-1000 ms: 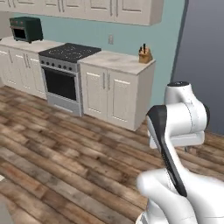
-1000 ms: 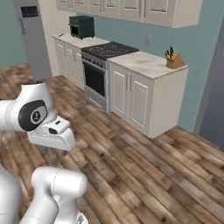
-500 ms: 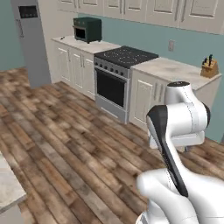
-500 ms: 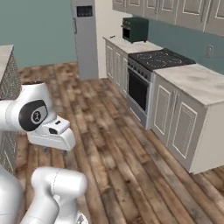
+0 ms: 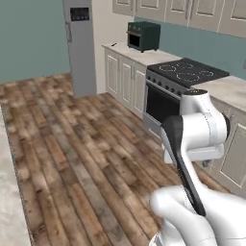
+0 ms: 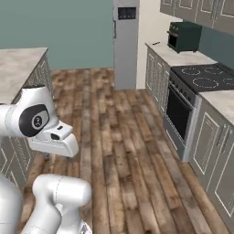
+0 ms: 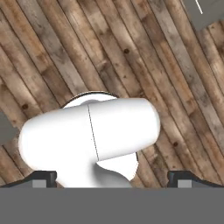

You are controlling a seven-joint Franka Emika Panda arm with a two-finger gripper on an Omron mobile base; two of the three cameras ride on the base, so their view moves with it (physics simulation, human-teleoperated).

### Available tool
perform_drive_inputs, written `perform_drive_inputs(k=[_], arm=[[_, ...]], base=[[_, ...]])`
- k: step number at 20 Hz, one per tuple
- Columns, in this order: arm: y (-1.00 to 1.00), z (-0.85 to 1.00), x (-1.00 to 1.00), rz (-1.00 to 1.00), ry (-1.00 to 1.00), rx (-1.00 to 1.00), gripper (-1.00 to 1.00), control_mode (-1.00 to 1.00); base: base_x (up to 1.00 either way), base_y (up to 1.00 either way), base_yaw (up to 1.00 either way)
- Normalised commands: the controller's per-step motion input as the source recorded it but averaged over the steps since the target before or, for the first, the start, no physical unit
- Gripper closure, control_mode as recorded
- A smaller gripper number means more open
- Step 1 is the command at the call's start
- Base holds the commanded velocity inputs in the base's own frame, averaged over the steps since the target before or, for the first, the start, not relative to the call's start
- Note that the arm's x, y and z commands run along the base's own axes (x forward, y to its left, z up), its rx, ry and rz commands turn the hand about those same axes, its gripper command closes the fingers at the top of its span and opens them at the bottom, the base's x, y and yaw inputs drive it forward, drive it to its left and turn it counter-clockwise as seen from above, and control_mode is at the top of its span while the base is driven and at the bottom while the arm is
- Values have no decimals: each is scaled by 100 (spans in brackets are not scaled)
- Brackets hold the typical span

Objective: Retrieve the butter from the fridge and place it on a plate on the dining table. Then retrieve the butter knife by the fridge and place it near the plate.

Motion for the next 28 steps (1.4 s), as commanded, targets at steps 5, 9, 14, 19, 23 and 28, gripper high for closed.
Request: perform_drive_inputs(k=[5,9,14,19,23,28], arm=[[0,0,0,0,0,0,-100,100],[0,0,0,0,0,0,-100,100],[0,0,0,0,0,0,-100,100],[0,0,0,0,0,0,-100,100],[0,0,0,0,0,0,-100,100],[0,0,0,0,0,0,-100,100]], base=[[100,-49,35],[100,-61,7],[100,-9,-11],[100,18,-32],[100,24,-39],[100,55,-42]])
